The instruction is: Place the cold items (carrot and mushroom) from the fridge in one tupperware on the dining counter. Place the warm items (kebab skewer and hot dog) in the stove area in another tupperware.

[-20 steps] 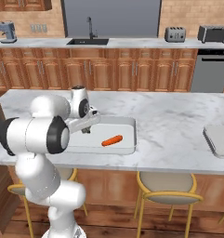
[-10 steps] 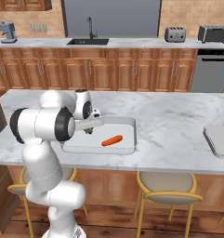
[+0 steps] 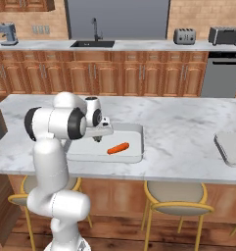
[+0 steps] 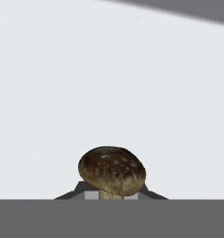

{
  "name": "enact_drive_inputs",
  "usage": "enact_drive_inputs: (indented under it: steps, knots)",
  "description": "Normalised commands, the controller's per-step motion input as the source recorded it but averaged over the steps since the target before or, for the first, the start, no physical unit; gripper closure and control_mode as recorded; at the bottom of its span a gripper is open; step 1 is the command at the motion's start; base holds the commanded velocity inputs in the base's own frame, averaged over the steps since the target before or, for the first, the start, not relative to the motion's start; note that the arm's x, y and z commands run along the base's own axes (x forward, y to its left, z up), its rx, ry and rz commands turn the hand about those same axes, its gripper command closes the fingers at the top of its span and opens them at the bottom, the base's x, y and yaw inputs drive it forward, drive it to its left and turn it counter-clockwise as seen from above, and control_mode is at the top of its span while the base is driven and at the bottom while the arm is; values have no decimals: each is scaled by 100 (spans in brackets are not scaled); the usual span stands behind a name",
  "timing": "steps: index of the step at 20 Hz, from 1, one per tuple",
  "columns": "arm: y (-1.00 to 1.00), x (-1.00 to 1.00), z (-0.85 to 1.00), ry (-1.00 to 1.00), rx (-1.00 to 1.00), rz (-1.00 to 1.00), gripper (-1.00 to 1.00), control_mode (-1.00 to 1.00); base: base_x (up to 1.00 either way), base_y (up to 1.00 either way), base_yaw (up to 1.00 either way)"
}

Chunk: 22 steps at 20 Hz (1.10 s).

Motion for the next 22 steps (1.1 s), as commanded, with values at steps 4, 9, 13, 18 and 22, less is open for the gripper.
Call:
enact_drive_inputs:
  steps: [4,9,13,18,22]
  knots:
    - [1,2,-13,0,0,-4,-100,-100,0,0,0]
    - [4,0,-4,0,0,-6,-100,-100,0,0,0]
    - [0,-5,0,0,0,-10,-100,-100,0,0,0]
    - [0,-30,49,-1,0,-10,-100,-100,0,0,0]
    - [0,-67,100,-3,0,-3,-100,-100,0,0,0]
